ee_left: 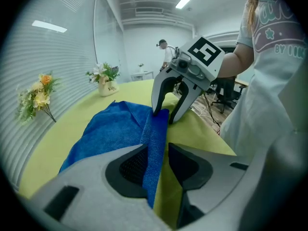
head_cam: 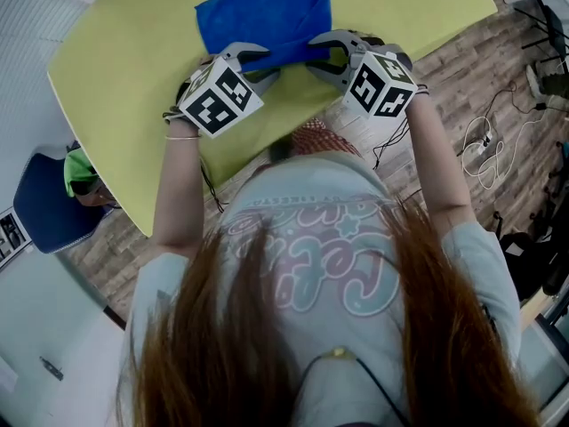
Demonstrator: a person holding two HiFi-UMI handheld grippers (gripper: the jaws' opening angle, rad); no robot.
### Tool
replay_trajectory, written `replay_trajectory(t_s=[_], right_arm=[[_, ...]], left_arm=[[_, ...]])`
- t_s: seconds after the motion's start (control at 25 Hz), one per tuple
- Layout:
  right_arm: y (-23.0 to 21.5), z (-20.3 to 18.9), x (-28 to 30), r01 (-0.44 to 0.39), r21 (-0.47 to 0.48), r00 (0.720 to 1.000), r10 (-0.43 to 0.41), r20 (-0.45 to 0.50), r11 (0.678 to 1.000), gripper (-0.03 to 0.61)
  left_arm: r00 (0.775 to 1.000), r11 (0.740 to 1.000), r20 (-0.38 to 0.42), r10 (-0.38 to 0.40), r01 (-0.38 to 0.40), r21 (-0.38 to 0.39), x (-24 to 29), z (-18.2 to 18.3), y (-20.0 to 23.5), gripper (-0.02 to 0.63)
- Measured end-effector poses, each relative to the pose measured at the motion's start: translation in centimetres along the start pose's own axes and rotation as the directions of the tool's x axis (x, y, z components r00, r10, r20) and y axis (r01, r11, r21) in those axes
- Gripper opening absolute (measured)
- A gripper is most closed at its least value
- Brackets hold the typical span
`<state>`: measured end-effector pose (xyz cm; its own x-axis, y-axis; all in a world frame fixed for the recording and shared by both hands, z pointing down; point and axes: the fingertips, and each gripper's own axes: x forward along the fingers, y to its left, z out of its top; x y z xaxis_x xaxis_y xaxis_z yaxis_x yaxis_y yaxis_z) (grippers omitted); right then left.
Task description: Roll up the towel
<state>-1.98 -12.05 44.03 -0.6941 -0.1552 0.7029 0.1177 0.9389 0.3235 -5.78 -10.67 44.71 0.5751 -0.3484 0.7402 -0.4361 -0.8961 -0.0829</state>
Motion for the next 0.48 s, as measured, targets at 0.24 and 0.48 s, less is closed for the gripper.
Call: replay_trajectory(t_s=[0.24, 0.48], right_arm=[[-0.3, -0.5, -0.2, 0.007, 0.056, 1.0, -0.009, 0.021, 0.998, 0.087], [0.0, -0.2, -0.5, 0.036, 0.037, 0.998, -0.037, 0.043, 0.999, 0.043]], left_arm=[[0.995, 0.994, -0.05, 0.087, -0.083, 0.072, -1.7, -1.4, 0.8, 0.123], [0.985, 0.984, -0.085, 0.147, -0.137, 0.118, -3.9, -3.7, 0.5, 0.123]])
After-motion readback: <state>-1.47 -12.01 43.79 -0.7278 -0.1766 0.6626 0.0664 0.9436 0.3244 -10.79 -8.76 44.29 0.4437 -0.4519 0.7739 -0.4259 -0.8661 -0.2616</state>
